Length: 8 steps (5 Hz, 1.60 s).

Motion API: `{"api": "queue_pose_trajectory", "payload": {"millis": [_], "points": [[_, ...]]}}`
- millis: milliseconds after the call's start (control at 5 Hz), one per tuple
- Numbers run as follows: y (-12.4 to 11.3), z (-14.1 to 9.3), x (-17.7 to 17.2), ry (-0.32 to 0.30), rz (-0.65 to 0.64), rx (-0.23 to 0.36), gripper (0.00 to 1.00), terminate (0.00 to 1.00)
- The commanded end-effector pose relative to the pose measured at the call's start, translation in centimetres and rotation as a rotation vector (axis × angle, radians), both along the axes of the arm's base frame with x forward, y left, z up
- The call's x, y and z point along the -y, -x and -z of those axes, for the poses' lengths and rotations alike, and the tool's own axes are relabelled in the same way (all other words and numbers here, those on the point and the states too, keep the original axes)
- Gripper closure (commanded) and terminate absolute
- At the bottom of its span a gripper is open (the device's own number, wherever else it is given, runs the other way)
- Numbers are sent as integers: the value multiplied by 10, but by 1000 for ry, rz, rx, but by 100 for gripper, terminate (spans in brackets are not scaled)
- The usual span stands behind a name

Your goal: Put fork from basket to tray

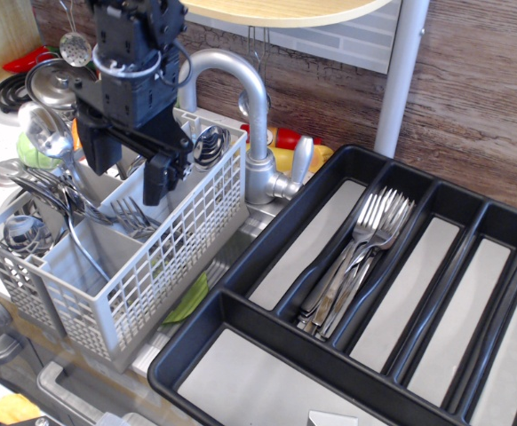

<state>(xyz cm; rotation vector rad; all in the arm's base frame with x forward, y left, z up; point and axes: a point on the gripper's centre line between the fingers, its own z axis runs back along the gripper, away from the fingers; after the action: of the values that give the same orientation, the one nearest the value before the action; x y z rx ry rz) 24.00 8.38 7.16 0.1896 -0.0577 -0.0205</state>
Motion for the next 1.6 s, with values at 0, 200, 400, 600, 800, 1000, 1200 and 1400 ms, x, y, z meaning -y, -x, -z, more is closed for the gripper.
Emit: {"api": "queue_pose_trajectory", "payload": {"millis": [0,200,400,600,800,1000,1200,1400], "points": [[1,9,-2,-78,157,58,0,0],[3,21,-3,-61,212,38,0,0],[2,30,-8,-39,231,40,0,0],[-3,34,-10,-36,236,44,100,0],[-3,34,-10,-39,234,49,100,0],[-6,23,-7,-32,209,35,100,0],[-15,-21,-1,-46,126,-18,100,0],[-24,-69,10,-41,-26,-123,100,0]]}}
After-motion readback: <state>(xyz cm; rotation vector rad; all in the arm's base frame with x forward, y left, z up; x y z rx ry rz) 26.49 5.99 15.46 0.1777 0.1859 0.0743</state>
